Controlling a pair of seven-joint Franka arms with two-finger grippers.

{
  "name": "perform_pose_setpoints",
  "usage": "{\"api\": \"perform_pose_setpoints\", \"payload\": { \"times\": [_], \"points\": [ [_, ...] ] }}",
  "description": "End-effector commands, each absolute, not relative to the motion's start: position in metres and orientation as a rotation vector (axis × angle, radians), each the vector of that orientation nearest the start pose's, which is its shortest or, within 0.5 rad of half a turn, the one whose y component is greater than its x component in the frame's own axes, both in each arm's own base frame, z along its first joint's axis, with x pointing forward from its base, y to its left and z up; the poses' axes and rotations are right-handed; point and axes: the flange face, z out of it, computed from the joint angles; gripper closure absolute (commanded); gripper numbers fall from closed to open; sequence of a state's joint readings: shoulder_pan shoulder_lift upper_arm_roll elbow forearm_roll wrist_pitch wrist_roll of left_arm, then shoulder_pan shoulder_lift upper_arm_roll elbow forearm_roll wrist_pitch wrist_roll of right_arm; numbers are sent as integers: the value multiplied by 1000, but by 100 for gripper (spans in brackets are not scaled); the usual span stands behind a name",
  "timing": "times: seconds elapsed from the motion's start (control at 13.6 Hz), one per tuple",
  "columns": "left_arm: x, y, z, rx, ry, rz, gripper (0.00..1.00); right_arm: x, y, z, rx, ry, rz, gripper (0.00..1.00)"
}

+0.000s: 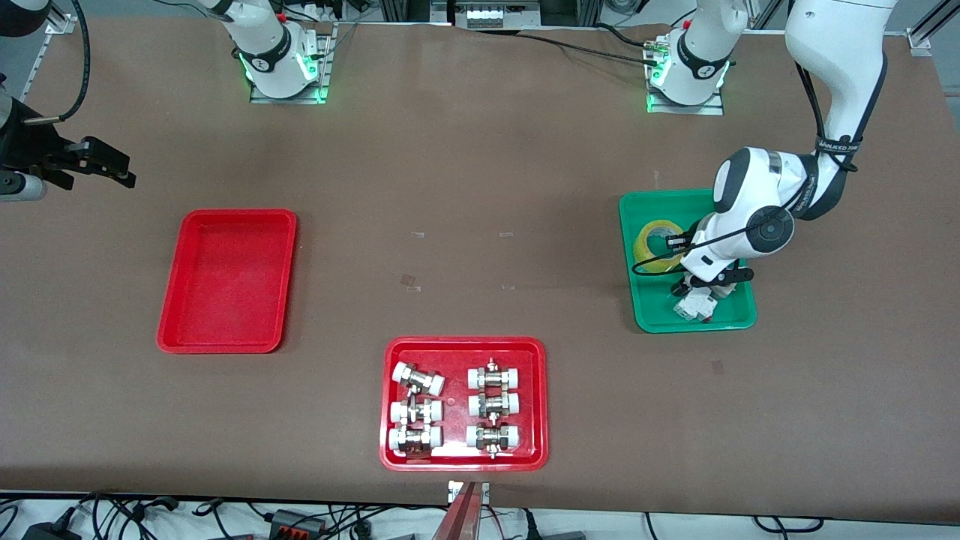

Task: Left arm passes tape to right arm into tray
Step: 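Lower the left gripper onto the yellow tape roll in the green tray and grasp it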

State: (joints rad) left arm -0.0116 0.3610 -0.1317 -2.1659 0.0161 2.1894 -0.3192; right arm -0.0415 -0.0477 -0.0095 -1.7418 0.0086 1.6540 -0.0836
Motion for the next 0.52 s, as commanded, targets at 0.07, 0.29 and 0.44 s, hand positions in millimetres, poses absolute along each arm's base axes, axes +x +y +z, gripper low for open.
{"api": "perform_pose_setpoints", "payload": {
  "times": [0.07,0.29,0.44],
  "points": [
    [524,-77,225,-3038,-252,520,99,540,-27,581,-3138,-44,72,0],
    [544,-79,261,-3012,-245,587,99,540,-27,580,-3138,-44,75,0],
    [553,-85,301,-3010,-235,573,99,540,-28,582,-3139,-41,70,0]
  ]
}}
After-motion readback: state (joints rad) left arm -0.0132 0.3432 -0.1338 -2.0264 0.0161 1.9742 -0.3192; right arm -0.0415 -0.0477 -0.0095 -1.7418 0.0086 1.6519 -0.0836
